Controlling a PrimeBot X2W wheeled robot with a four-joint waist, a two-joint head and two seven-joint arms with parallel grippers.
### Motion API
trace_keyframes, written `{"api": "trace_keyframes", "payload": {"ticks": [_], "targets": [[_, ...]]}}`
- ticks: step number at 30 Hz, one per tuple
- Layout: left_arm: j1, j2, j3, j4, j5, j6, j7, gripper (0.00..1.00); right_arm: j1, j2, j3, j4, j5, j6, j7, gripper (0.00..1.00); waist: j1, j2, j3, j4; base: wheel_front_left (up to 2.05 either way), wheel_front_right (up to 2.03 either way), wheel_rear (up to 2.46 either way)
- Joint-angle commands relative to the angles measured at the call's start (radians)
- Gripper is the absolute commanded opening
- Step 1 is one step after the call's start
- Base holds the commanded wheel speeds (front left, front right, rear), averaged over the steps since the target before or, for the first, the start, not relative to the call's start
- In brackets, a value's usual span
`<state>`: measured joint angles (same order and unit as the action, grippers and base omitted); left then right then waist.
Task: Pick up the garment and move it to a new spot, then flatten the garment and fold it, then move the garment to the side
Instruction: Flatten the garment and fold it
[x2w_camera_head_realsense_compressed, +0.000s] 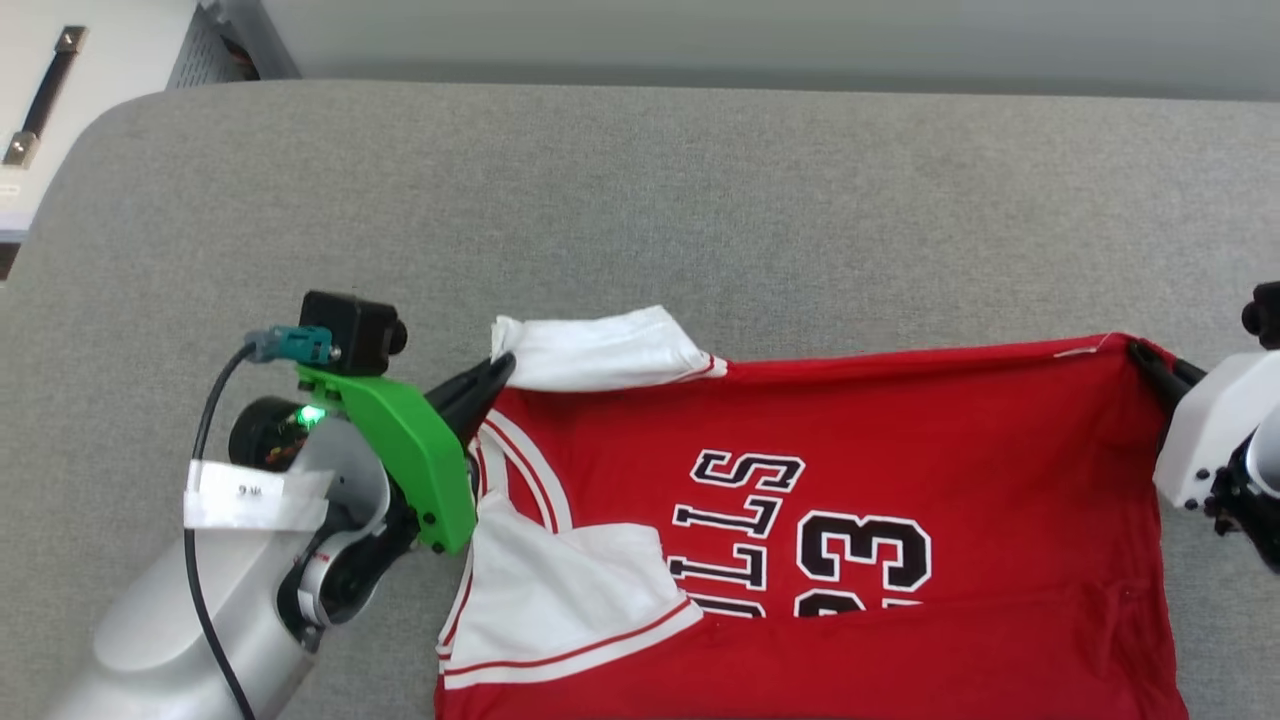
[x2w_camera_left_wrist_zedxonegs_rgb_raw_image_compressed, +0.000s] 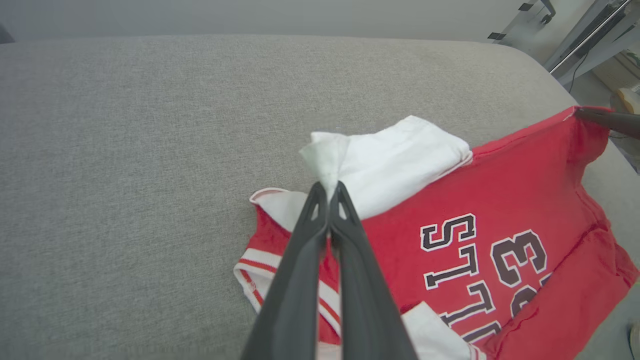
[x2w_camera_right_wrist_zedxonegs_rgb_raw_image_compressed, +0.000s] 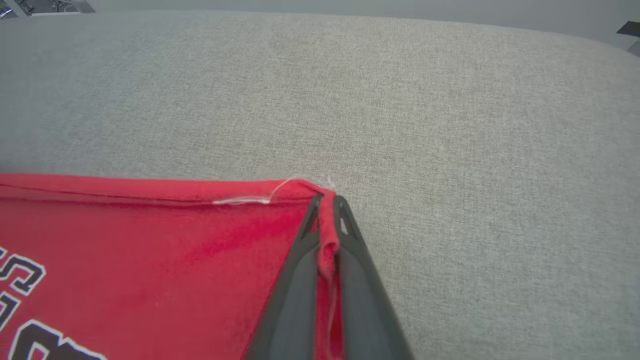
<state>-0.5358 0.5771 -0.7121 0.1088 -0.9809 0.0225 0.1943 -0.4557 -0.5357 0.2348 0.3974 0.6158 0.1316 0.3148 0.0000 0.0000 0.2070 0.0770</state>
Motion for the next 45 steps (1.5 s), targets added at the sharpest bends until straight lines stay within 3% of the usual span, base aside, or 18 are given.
{"api": "trace_keyframes", "payload": {"ticks": [1,7,23,37,38,39,40,45], "targets": [[0.042,0.009,0.002,-0.009,-0.018,0.009,-0.011,0.0,0.033,0.002,-0.004,-0.01,0.018,-0.001,-0.02,0.0,0.0,0.0,-0.063,-0.002,0.0,0.0,0.0],[0.209,0.046,-0.008,-0.067,-0.062,0.05,-0.028,0.0,0.198,-0.003,-0.02,-0.072,0.074,-0.001,-0.097,0.0,0.0,0.0,-0.124,-0.015,0.0,0.0,0.0],[0.388,0.076,-0.048,-0.051,-0.09,0.081,-0.048,0.0,0.419,-0.017,-0.013,-0.184,0.145,-0.001,-0.081,0.0,0.0,0.0,-0.155,-0.034,0.0,0.0,0.0],[0.37,0.039,-0.097,0.07,-0.062,0.039,-0.042,0.0,0.413,-0.067,0.09,-0.175,0.067,-0.001,-0.067,0.0,0.0,0.0,-0.109,-0.033,0.0,0.0,0.0],[0.367,0.032,-0.1,0.078,-0.064,0.033,-0.04,0.07,0.411,-0.067,0.095,-0.169,0.068,-0.001,-0.066,0.01,0.0,0.0,-0.106,-0.032,0.0,0.0,0.0],[0.367,0.026,-0.101,0.085,-0.069,0.029,-0.039,0.76,0.409,-0.065,0.097,-0.164,0.07,-0.001,-0.066,0.62,0.0,0.0,-0.104,-0.031,0.0,0.0,0.0],[0.366,0.019,-0.102,0.093,-0.077,0.024,-0.036,1.0,0.408,-0.06,0.098,-0.156,0.077,-0.001,-0.065,1.0,0.0,0.0,-0.103,-0.03,0.0,0.0,0.0],[0.357,0.005,-0.107,0.124,-0.068,0.015,-0.051,1.0,0.407,-0.061,0.111,-0.148,0.09,-0.001,-0.071,1.0,0.0,0.0,-0.105,-0.026,0.0,0.0,0.0]]}}
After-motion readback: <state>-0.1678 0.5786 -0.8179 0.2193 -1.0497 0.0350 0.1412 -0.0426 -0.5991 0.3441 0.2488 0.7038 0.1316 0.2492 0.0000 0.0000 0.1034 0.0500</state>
